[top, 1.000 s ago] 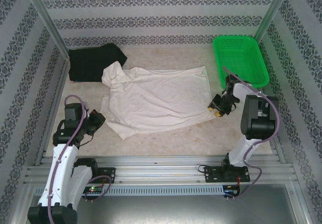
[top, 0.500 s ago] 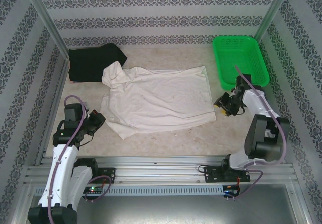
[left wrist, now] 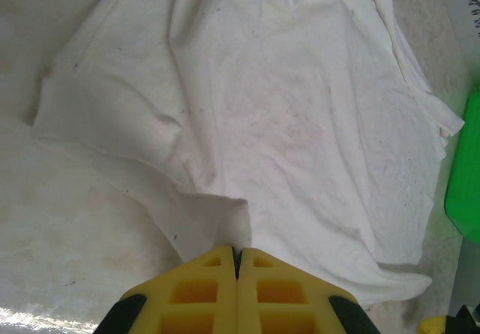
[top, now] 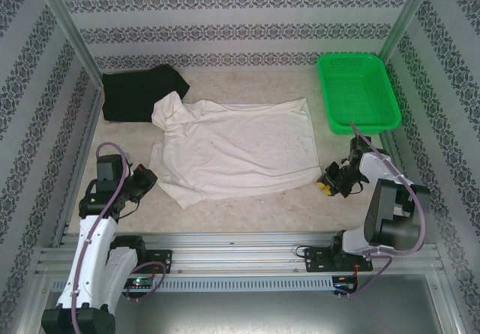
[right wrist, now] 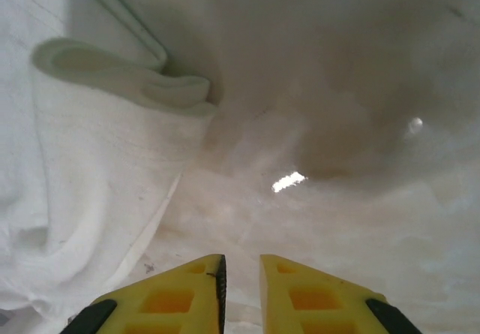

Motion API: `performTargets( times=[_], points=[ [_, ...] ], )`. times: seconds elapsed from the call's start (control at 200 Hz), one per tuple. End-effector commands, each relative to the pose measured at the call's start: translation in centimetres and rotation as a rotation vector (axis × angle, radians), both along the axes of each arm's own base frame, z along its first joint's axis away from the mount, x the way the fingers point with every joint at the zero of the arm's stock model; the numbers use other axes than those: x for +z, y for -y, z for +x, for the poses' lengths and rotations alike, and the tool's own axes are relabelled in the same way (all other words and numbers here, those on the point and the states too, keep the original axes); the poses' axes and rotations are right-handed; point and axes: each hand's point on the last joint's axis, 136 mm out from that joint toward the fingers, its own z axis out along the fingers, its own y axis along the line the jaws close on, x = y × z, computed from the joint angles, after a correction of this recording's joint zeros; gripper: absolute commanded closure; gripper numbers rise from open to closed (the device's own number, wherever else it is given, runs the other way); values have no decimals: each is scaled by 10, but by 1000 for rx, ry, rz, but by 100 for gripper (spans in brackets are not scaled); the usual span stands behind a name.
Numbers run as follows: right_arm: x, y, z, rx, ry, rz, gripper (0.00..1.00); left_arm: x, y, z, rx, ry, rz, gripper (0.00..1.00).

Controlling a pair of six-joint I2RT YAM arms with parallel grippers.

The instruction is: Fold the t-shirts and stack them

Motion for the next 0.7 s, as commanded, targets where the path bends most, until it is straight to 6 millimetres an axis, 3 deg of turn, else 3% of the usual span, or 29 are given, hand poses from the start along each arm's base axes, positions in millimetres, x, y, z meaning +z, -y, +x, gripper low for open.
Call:
performTargets(
  times=[0.0, 0.205, 0.345, 0.694],
  points=[
    [-4, 4, 20, -17, 49, -3, 78, 0, -1, -1, -5, 3, 4, 100],
    [-15, 6, 34, -21, 41, 9, 81, 1, -1, -4, -1, 4, 6, 100],
    [-18, 7, 29, -13, 23, -3, 83, 1, -2, -7, 7, 2, 6, 100],
    [-19, 11, 54, -30, 94, -2, 76, -1, -2, -7, 10, -2, 5, 100]
  ],
)
